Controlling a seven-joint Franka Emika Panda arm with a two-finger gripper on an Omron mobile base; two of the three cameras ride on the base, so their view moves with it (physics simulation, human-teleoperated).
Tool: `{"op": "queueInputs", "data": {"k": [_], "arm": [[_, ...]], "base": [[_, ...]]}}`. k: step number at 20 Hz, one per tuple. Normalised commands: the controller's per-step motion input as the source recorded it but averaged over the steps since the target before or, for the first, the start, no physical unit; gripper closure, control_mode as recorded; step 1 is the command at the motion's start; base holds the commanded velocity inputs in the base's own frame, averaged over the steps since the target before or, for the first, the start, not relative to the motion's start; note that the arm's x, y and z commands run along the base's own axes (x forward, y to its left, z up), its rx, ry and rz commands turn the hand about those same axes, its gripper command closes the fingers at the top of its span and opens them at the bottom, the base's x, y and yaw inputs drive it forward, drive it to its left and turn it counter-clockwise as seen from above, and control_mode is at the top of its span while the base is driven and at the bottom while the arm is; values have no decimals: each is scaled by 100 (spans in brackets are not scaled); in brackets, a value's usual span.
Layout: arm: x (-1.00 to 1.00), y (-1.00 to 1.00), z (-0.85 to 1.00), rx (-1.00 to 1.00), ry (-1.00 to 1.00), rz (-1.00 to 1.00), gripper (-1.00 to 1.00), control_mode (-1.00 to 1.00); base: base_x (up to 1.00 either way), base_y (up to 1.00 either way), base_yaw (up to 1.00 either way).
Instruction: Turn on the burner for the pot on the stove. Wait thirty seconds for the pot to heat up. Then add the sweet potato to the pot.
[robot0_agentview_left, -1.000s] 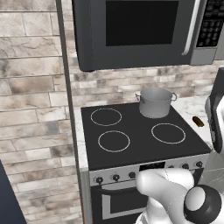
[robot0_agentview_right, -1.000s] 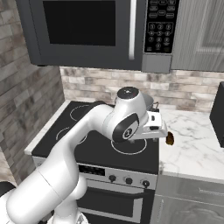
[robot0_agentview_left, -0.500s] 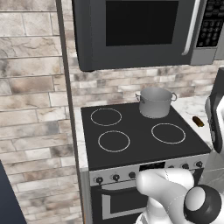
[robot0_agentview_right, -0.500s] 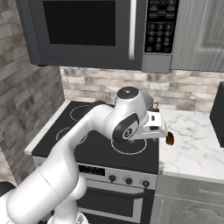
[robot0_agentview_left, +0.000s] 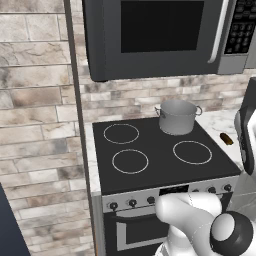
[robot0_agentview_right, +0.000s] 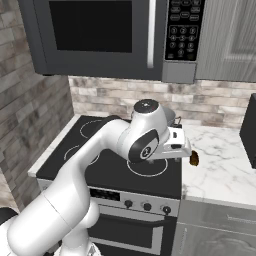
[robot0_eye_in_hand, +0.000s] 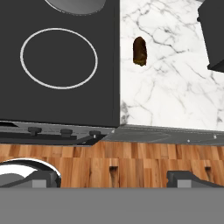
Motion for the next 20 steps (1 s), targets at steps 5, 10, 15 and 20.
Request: {"op": "queueInputs", "data": {"k": [5, 10, 15, 20], "arm": [[0, 0, 0, 0, 0, 0, -100, -100], [0, 0, 0, 0, 0, 0, -100, -100], [0, 0, 0, 0, 0, 0, -100, -100], [2, 0, -1, 0, 0, 0, -100, -100]], "base": [[0, 0, 0], [0, 0, 0], [0, 0, 0], [0, 0, 0]]}}
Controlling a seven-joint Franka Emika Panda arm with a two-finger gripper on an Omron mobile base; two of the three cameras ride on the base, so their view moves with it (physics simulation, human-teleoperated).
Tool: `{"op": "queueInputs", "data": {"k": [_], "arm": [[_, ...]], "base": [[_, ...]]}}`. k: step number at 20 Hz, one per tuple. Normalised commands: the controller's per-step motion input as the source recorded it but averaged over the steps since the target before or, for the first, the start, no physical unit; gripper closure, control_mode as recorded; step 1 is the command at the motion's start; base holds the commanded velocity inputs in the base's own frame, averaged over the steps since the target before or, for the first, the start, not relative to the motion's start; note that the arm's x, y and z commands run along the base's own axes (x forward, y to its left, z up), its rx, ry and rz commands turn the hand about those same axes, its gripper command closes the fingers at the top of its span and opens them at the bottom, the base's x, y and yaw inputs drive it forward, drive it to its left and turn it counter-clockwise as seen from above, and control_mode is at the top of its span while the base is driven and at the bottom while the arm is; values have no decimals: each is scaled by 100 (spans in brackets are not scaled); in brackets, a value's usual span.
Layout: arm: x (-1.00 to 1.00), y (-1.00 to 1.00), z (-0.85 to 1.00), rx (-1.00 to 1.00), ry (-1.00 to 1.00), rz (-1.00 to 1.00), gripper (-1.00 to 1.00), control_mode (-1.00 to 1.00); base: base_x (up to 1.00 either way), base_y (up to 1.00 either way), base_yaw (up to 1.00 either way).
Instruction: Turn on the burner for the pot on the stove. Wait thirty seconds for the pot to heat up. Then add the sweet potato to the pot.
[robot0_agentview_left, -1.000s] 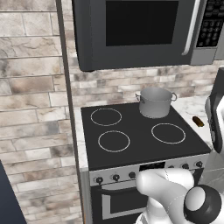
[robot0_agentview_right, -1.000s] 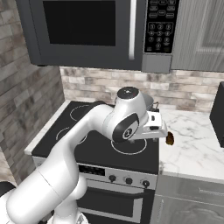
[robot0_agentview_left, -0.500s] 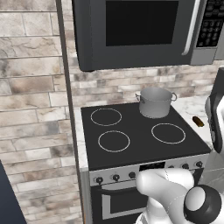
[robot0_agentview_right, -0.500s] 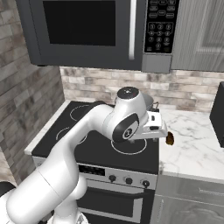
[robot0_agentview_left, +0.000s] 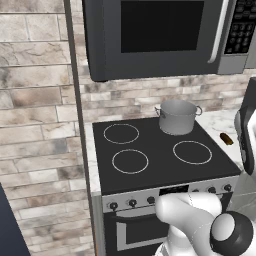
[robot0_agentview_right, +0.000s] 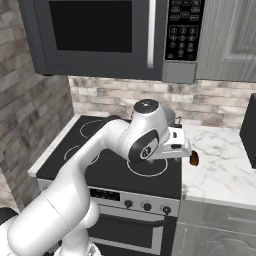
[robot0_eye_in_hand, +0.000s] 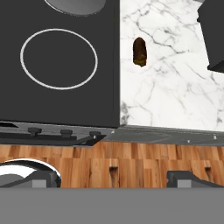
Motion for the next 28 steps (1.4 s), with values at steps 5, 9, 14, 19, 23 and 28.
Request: {"op": "queueInputs", "data": {"k": [5, 9, 14, 19, 23, 28], "arm": [[20, 0, -11, 0, 2, 0, -100, -100], [22, 0, -20, 2, 5, 0, -100, -100], [21, -12, -26, 17, 7, 0, -100, -100], [27, -33, -22, 25, 1, -1, -100, -100], [27, -39, -8, 17, 0, -3, -100, -100], [4, -4, 0, 1, 0, 0, -100, -100]], "base": [[0, 0, 0], [0, 0, 0], [0, 0, 0], [0, 0, 0], [0, 0, 0], [0, 0, 0]]}}
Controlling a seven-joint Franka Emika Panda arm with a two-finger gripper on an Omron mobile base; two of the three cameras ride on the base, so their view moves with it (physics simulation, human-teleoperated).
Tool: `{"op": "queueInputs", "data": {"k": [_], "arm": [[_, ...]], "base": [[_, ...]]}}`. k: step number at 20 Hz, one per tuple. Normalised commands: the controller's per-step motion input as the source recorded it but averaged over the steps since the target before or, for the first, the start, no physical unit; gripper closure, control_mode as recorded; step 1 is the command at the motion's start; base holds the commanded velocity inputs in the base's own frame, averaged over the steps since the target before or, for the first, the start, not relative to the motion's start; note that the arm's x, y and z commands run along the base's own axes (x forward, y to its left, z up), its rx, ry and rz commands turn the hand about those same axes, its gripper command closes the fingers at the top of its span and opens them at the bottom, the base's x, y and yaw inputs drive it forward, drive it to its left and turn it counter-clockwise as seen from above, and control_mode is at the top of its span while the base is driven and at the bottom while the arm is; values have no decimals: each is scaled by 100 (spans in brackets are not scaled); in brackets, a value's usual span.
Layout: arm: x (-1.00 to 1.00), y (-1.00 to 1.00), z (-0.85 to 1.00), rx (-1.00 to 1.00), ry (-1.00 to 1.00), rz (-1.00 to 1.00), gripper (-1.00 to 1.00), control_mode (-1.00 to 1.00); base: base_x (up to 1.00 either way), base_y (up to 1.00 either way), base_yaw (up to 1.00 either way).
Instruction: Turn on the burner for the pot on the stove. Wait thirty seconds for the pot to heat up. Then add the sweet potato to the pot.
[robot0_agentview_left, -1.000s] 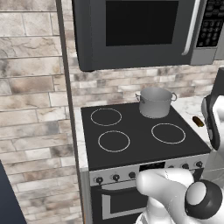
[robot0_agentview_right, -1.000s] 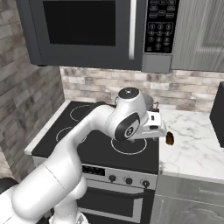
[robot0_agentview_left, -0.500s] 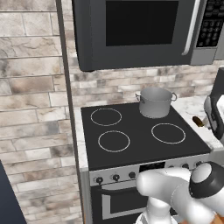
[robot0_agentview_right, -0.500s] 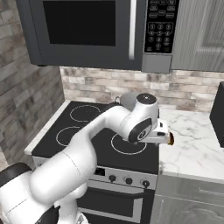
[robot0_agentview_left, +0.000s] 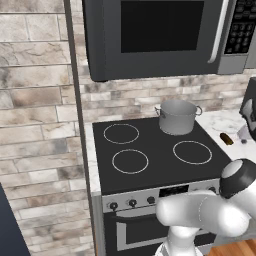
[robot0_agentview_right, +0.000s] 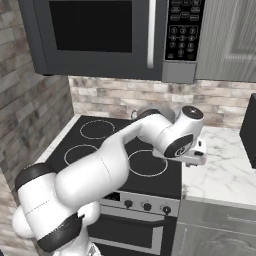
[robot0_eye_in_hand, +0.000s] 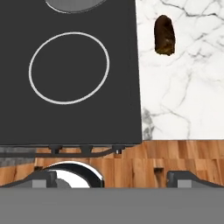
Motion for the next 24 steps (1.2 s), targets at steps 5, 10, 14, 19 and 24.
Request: {"op": "queueInputs", "data": {"k": [5, 10, 14, 19, 24], "arm": [[9, 0, 0, 0, 0, 0, -100, -100], [21, 0, -1, 0, -3, 0, -100, -100], [36, 0, 0, 0, 0, 0, -100, -100], [28, 0, -4, 0, -4, 0, -100, -100], [20, 0, -7, 0, -6, 0, -100, -100]], "base": [[0, 0, 0], [0, 0, 0], [0, 0, 0], [0, 0, 0], [0, 0, 0]]}}
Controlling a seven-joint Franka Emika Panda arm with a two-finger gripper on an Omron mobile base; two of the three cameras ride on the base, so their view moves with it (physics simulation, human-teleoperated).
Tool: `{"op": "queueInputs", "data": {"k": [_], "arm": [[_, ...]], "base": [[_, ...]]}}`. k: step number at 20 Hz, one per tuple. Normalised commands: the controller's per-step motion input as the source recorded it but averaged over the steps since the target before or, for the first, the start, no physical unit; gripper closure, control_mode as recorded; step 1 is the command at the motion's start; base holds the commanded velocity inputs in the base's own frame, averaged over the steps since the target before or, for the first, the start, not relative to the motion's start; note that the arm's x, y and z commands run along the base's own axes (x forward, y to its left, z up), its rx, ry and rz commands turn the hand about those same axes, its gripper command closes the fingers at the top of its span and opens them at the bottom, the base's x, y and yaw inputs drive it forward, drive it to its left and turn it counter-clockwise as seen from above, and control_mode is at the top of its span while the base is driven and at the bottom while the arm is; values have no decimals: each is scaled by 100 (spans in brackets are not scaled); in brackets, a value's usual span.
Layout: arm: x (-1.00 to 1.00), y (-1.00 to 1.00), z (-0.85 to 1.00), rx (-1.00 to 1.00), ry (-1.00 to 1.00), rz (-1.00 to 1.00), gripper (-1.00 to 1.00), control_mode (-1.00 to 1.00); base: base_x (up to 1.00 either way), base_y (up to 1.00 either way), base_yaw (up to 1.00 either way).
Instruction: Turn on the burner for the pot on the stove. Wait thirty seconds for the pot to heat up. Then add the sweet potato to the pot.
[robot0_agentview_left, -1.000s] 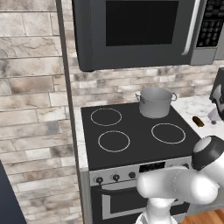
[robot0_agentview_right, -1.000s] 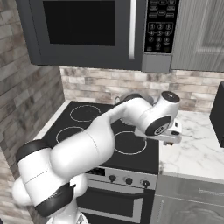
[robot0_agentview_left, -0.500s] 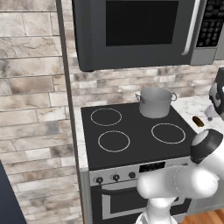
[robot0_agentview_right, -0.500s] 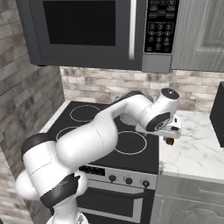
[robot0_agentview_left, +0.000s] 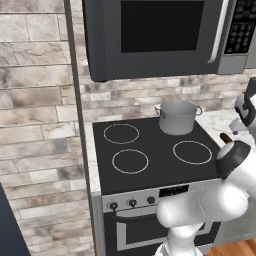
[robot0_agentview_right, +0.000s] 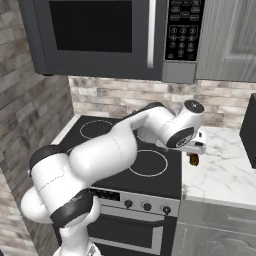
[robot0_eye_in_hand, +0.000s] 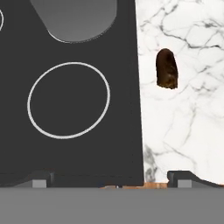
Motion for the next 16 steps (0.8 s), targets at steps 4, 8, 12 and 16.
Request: {"op": "queueInputs", "data": {"k": [4, 8, 12, 16], "arm": [[18, 0, -28, -6, -1, 0, -100, -100], [17, 0, -30, -14, 0, 0, -100, -100], [14, 2, -34, -18, 0, 0, -100, -100], [15, 1, -28, -14, 0, 0, -100, -100]], "base": [[0, 0, 0], [0, 0, 0], [0, 0, 0], [0, 0, 0]]}}
